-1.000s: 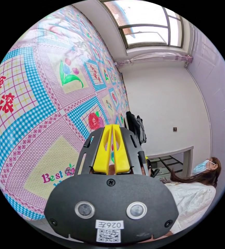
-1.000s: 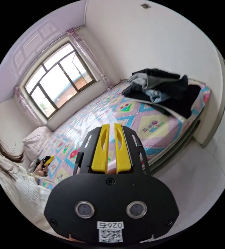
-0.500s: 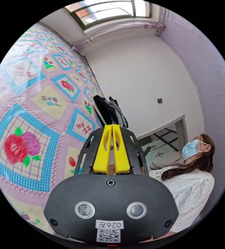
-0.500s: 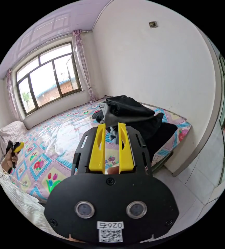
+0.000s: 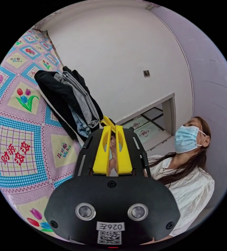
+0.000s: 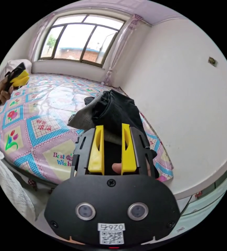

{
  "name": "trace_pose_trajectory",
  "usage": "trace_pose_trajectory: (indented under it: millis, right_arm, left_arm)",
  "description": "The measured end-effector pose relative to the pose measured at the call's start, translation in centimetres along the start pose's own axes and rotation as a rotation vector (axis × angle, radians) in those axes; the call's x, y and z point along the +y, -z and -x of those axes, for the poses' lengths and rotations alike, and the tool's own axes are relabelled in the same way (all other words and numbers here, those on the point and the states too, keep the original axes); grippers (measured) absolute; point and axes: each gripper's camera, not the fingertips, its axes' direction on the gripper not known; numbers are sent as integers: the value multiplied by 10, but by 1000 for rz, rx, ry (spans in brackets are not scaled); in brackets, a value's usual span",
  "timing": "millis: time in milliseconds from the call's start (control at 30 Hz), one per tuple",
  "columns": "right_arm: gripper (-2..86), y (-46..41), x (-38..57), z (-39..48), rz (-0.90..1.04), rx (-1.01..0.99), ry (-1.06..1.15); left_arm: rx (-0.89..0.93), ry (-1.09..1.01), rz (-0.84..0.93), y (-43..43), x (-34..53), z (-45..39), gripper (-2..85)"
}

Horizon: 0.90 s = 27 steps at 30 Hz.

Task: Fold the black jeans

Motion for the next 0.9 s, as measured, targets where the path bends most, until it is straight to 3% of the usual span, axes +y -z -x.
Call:
trace_pose_trajectory:
  millis: [100, 267, 500, 600, 767, 900]
  right_arm:
    - [65, 10, 1, 6, 17, -21, 83]
    - [65, 4, 5, 26, 96, 145, 288]
    - [39, -11, -6, 20, 63, 135, 367]
    - [1, -12, -15, -13, 55, 57, 226]
    - [-10, 0, -25, -127, -86, -252, -228]
    - [-12, 10, -50, -142, -169, -325, -246]
  left_arm:
    - [-21, 27, -21, 9, 0, 8, 19]
    - [-46, 65, -68, 26, 2, 21, 6]
    - [-37, 81, -34, 28, -7, 26, 1]
    - [-45, 71, -41, 36, -10, 23, 4]
    - [-58, 84, -70, 56, -10, 21, 22]
    - [-44, 108, -121, 78, -5, 22, 42]
